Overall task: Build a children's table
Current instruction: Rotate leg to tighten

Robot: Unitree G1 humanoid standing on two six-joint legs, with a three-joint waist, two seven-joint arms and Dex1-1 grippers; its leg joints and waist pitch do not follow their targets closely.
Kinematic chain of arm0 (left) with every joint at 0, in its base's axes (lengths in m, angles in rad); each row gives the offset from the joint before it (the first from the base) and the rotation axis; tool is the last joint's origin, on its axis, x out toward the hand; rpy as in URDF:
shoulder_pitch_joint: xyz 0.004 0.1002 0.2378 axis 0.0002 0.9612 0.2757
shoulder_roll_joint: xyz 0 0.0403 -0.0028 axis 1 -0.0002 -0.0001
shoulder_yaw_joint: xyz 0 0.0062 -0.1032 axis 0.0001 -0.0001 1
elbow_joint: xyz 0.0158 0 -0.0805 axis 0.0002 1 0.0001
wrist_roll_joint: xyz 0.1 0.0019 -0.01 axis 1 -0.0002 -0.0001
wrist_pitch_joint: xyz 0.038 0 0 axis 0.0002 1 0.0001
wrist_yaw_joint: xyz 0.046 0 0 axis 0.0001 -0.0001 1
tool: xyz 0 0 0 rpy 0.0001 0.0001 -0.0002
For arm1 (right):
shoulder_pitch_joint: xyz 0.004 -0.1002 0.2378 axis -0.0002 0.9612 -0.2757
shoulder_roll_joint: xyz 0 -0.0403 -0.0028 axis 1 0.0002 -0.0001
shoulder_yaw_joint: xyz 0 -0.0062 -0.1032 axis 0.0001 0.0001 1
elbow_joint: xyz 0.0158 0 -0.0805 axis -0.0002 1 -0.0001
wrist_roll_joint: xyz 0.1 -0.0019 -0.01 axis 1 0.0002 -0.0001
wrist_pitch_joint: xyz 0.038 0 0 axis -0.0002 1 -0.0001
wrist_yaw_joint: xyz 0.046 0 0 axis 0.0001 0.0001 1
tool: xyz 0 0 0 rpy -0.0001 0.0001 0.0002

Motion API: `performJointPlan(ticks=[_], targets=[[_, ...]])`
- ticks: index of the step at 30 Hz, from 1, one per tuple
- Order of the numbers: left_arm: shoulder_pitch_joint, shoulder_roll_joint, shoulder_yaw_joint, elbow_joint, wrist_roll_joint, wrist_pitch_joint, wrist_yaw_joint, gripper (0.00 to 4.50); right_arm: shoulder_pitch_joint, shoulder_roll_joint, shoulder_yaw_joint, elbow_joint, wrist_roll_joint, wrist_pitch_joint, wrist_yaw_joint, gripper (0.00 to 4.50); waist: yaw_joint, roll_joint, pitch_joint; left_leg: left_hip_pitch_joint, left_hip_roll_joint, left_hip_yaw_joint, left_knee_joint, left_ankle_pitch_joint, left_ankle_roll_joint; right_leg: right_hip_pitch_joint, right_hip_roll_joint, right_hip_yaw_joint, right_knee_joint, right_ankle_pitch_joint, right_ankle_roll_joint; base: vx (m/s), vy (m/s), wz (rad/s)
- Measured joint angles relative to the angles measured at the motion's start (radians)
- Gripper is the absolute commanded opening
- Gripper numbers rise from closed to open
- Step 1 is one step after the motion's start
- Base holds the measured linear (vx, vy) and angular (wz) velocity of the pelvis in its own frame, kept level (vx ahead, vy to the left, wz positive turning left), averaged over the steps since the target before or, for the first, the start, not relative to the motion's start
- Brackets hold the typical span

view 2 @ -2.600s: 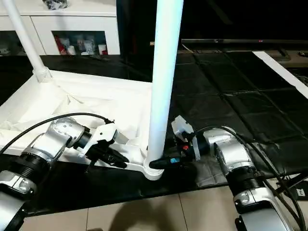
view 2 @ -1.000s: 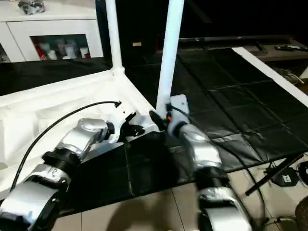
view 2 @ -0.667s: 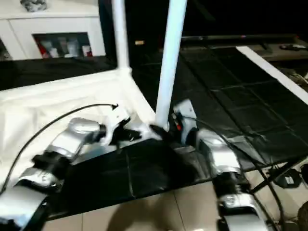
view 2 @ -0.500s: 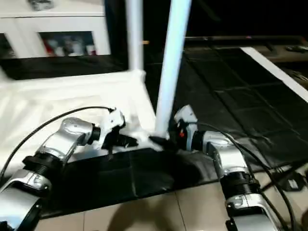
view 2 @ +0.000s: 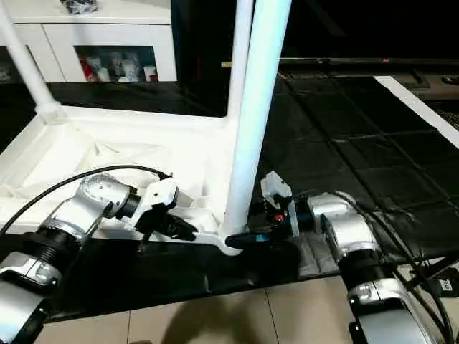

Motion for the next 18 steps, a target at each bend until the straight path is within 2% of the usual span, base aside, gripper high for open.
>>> performJointPlan(ticks=[4, 13, 14, 18], targets=[[0.0, 0.005, -0.002, 0.0, 0.0, -0.003, -0.018, 0.0, -0.002, -0.001, 0.003, 0.02, 0.003, -0.002, 0.023, 3.0, 0.001, 0.0, 0.0, 0.0, 0.0, 0.0, 0.001, 0.0, 0.0, 0.0, 0.0, 0.0, 0.001, 0.0, 0.0, 0.0, 0.0, 0.0], [0.0, 0.005, -0.008, 0.0, -0.001, -0.005, -0.038, 0.0, -0.004, -0.001, 0.003, 0.035, 0.003, -0.014, 0.039, 2.43, 0.003, -0.001, 0.0, 0.0, 0.0, 0.0, 0.002, 0.0, 0.0, 0.0, 0.0, 0.0, 0.002, 0.0, 0.0, 0.0, 0.0, 0.0], [0.0, 0.005, -0.008, 0.0, -0.001, -0.005, -0.038, 0.0, -0.005, -0.001, 0.003, 0.035, 0.003, -0.014, 0.039, 2.22, 0.004, -0.001, 0.0, 0.0, 0.0, 0.0, 0.002, 0.0, 0.0, 0.0, 0.0, 0.0, 0.002, 0.0, 0.0, 0.0, 0.0, 0.0], [0.0, 0.003, -0.005, 0.008, -0.007, 0.005, -0.036, 0.0, -0.005, -0.002, 0.002, 0.034, 0.003, -0.013, 0.038, 2.09, 0.004, -0.001, 0.0, 0.0, 0.0, 0.0, 0.002, 0.0, 0.0, 0.0, 0.0, 0.0, 0.002, 0.0, 0.0, 0.0, 0.0, 0.0]])
